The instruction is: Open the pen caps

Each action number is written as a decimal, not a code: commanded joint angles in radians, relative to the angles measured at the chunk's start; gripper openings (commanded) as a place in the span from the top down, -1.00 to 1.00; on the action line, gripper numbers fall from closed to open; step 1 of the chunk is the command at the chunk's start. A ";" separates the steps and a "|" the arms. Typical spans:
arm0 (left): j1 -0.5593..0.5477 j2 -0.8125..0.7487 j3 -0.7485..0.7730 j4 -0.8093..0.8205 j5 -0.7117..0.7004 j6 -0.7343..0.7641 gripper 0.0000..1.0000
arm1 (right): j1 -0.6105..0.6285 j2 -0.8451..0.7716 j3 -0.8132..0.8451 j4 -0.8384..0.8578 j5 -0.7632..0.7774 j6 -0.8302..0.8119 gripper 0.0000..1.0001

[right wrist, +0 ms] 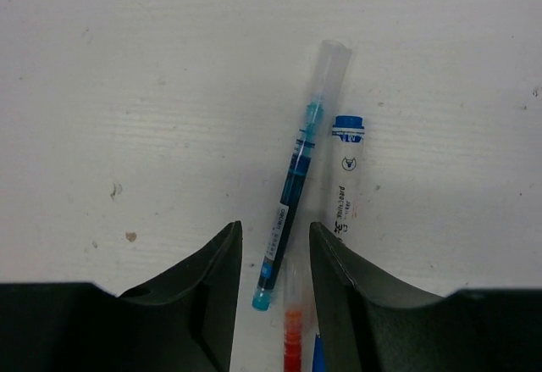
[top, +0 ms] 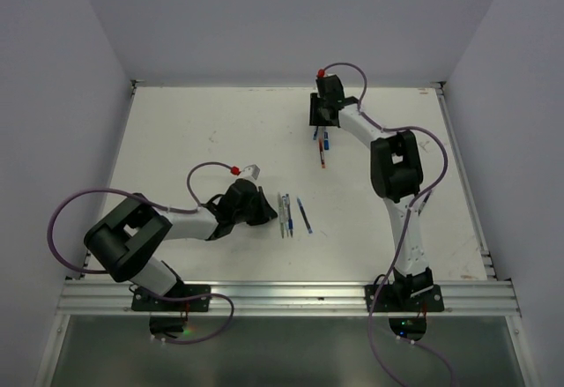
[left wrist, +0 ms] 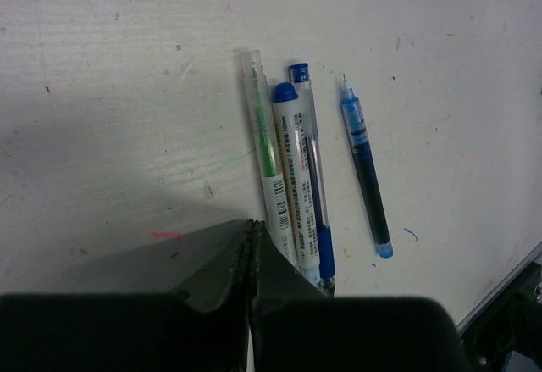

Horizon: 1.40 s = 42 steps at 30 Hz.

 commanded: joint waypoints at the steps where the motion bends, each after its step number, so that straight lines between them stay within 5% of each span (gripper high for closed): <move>1: -0.005 0.021 0.018 0.000 0.004 0.033 1.00 | -0.007 0.024 0.055 -0.014 0.037 -0.021 0.17; 23: -0.003 -0.050 0.018 -0.086 -0.117 0.038 0.96 | -0.007 0.153 0.200 -0.114 0.077 -0.033 0.33; 36: 0.000 -0.111 0.101 -0.144 -0.194 0.102 0.66 | 0.024 0.314 0.455 -0.243 0.028 -0.095 1.00; 42: 0.012 -0.171 0.194 -0.218 -0.245 0.137 0.60 | 0.024 0.253 0.405 -0.124 -0.067 -0.061 1.00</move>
